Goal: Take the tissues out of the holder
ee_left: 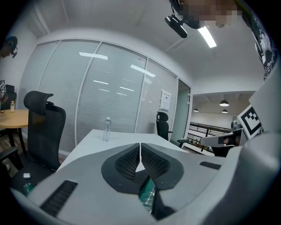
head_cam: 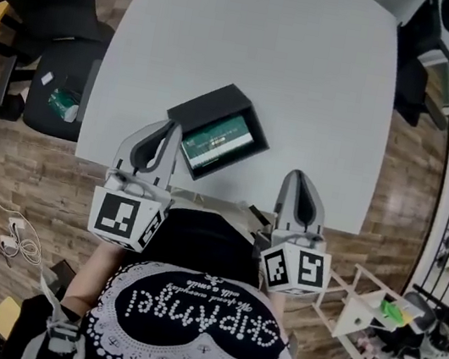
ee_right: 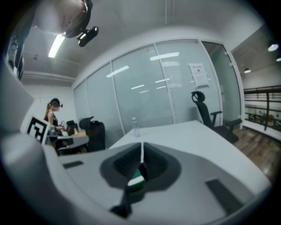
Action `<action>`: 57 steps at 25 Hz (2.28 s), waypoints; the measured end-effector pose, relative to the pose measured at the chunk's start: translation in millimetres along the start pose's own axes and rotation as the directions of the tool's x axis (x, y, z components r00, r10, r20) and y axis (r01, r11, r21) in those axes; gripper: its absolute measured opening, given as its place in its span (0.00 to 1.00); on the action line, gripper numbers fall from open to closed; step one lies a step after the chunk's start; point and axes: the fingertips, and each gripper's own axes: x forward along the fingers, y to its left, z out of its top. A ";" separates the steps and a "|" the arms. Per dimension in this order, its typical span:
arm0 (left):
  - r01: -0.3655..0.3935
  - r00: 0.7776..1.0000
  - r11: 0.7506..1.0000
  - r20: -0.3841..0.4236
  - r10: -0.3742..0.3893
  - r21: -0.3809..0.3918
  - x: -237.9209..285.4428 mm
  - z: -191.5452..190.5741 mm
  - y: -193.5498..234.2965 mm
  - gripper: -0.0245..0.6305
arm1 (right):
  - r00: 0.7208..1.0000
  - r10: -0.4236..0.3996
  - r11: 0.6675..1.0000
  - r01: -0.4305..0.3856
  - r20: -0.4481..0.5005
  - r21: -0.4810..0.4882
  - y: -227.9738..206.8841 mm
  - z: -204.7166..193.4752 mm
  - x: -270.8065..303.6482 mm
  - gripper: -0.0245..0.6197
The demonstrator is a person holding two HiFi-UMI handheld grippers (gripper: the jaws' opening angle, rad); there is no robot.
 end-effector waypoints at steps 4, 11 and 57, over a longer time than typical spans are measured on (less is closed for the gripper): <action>-0.027 1.000 1.000 0.008 0.027 -0.004 0.2 2.7 -9.2 0.08 | 0.999 0.044 0.999 -0.044 0.007 -0.012 -7.0 11.1 6.6 0.10; 0.006 1.000 1.000 -0.030 -0.006 -0.028 6.7 -4.2 -16.5 0.08 | 0.996 0.094 0.995 -0.094 -0.001 -0.016 -8.4 17.4 21.1 0.10; 0.299 0.868 0.946 -0.449 -0.214 0.127 64.8 -93.2 -69.3 0.47 | 0.997 0.071 0.996 -0.069 -0.035 0.053 -49.0 1.8 27.2 0.10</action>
